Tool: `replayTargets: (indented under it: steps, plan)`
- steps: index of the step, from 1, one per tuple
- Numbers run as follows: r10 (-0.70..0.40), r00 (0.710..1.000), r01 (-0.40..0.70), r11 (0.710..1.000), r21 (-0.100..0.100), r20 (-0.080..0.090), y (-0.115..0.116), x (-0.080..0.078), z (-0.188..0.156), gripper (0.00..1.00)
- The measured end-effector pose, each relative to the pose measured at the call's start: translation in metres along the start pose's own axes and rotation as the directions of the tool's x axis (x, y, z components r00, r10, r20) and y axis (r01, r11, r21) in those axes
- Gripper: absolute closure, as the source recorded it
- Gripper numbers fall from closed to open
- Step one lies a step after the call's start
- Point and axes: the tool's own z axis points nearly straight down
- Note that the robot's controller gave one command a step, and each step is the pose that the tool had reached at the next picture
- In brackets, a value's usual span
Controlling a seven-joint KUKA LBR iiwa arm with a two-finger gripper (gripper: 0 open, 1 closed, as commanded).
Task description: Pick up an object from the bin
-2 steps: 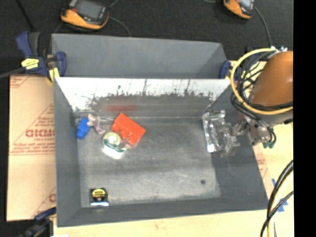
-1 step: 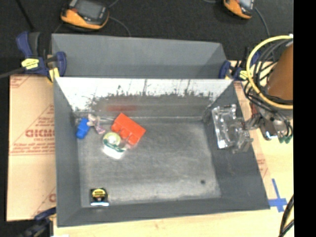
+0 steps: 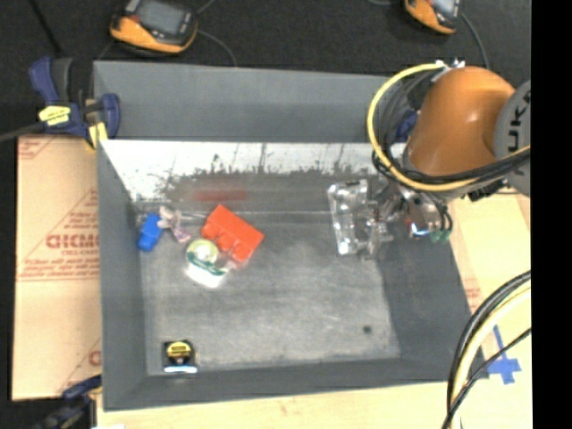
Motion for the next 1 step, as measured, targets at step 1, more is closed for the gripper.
replayTargets:
  steps: [1]
  plan:
    - [0.000,1.000,0.000,1.000,0.003,0.002,0.0004,-0.0241,0.0231,1.00]
